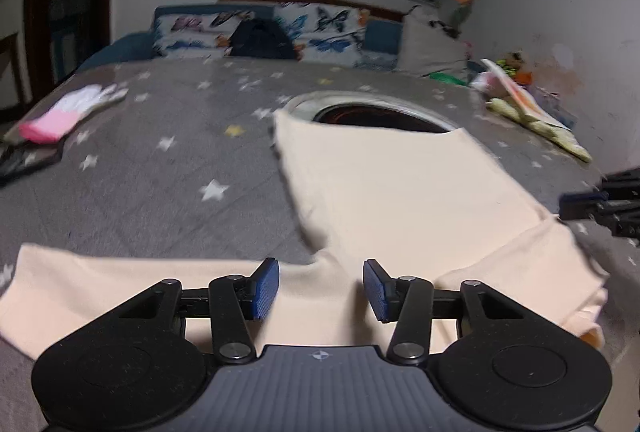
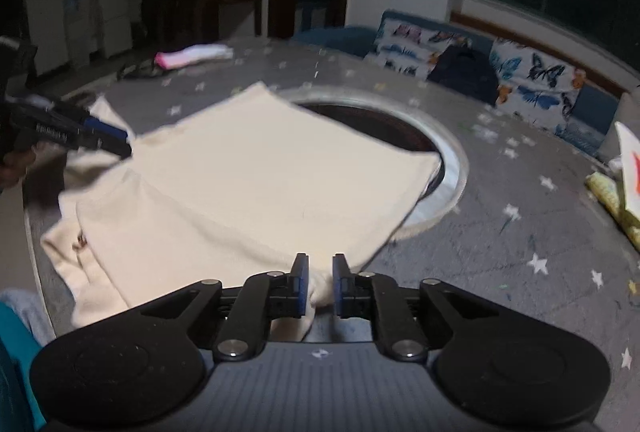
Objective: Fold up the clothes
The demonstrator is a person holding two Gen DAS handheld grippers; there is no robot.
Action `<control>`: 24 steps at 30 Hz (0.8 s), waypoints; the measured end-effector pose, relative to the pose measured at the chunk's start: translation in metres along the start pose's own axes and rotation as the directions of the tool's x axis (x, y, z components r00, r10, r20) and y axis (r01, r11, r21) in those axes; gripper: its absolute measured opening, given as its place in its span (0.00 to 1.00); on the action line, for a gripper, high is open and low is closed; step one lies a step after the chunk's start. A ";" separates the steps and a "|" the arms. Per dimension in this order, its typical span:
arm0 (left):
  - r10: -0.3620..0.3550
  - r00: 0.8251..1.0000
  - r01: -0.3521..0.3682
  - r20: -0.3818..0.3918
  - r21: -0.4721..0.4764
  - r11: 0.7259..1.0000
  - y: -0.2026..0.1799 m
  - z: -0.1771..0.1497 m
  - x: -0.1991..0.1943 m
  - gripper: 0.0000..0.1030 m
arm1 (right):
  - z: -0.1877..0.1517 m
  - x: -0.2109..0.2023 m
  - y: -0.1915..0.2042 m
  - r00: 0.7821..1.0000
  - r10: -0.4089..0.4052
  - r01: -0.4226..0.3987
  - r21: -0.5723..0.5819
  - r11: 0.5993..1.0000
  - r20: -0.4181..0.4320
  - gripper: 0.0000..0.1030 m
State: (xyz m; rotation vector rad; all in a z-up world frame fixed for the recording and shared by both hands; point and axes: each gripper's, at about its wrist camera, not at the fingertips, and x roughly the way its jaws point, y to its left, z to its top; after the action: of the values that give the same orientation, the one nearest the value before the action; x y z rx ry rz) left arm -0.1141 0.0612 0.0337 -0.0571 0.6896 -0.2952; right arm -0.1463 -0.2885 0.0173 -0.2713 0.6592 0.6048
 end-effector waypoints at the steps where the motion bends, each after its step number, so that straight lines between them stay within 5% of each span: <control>1: -0.019 1.000 0.019 0.009 0.013 1.000 -0.005 0.001 -0.004 0.47 | 0.001 -0.004 0.003 1.000 0.005 -0.005 0.001 1.000 0.011 0.14; 9: -0.185 0.983 0.185 -0.012 0.030 0.982 -0.035 -0.002 -0.004 0.43 | 0.000 -0.014 0.035 0.995 0.092 -0.092 0.001 0.996 0.048 0.18; 15: -0.156 0.988 0.156 -0.013 -0.007 0.988 -0.027 0.004 0.004 0.17 | 0.012 -0.001 0.073 0.980 0.186 -0.185 -0.022 0.983 0.072 0.19; 24: -0.144 0.989 0.146 0.044 -0.055 0.988 -0.004 0.003 -0.024 0.17 | 0.019 0.044 0.127 0.972 0.235 -0.233 -0.100 0.967 0.006 0.19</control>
State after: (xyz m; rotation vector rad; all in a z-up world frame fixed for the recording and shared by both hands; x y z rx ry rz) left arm -0.1303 0.0635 0.0516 -0.1682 0.6558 -0.4125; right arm -0.1864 -0.1599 -0.0023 -0.2822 0.6493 0.8670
